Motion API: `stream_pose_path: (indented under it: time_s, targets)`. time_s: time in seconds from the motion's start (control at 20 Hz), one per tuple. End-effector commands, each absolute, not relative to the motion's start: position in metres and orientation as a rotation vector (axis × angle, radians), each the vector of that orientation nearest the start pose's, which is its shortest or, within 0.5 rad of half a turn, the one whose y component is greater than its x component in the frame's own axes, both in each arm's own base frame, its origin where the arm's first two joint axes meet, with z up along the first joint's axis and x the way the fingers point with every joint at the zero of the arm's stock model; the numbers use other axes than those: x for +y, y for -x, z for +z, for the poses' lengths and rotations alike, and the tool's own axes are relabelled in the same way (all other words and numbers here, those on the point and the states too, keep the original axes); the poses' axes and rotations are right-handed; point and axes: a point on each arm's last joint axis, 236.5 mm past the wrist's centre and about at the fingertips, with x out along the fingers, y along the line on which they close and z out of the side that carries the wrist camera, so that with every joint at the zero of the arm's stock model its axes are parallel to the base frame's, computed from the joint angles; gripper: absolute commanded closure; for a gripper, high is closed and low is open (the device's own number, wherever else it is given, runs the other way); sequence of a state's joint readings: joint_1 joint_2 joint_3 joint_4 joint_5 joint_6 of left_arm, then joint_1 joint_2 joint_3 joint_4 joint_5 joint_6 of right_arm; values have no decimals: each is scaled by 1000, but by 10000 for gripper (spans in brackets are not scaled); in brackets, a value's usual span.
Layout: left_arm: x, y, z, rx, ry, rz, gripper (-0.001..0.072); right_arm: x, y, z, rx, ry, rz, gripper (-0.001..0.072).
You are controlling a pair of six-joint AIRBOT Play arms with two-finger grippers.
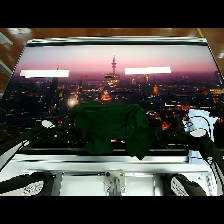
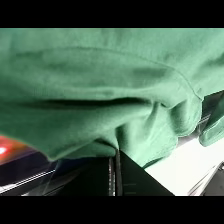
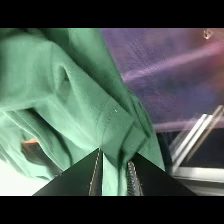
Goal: Fold the shirts.
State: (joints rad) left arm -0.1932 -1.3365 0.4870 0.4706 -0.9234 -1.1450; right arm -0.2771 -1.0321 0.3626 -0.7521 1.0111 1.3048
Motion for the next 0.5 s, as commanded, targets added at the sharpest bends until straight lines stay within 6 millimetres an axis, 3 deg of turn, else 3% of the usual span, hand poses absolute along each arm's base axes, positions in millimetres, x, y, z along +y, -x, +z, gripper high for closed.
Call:
stream_pose_path:
  time_s: [0.0, 0.1, 0.15, 0.25, 0.35, 0.45]
  targets:
    - [-214, -230, -116, 1538, 755, -496, 667, 85, -239, -98, 1370, -911, 136, 591]
    - [-213, -231, -117, 1534, 754, -493, 667, 87, -240, -96, 1363, -925, 139, 602]
    - [-214, -230, -116, 1537, 755, -497, 667, 88, -242, -95, 1357, -934, 142, 650]
    - [-216, -230, -107, 1516, 739, -531, 668, 96, -248, -85, 1322, -941, 212, 650]
    - [-215, -242, -85, 1427, 719, -564, 669, 113, -258, -58, 1256, -921, 375, 651]
    - [-208, -269, -42, 1268, 708, -593, 669, 124, -274, -16, 1168, -886, 525, 651]
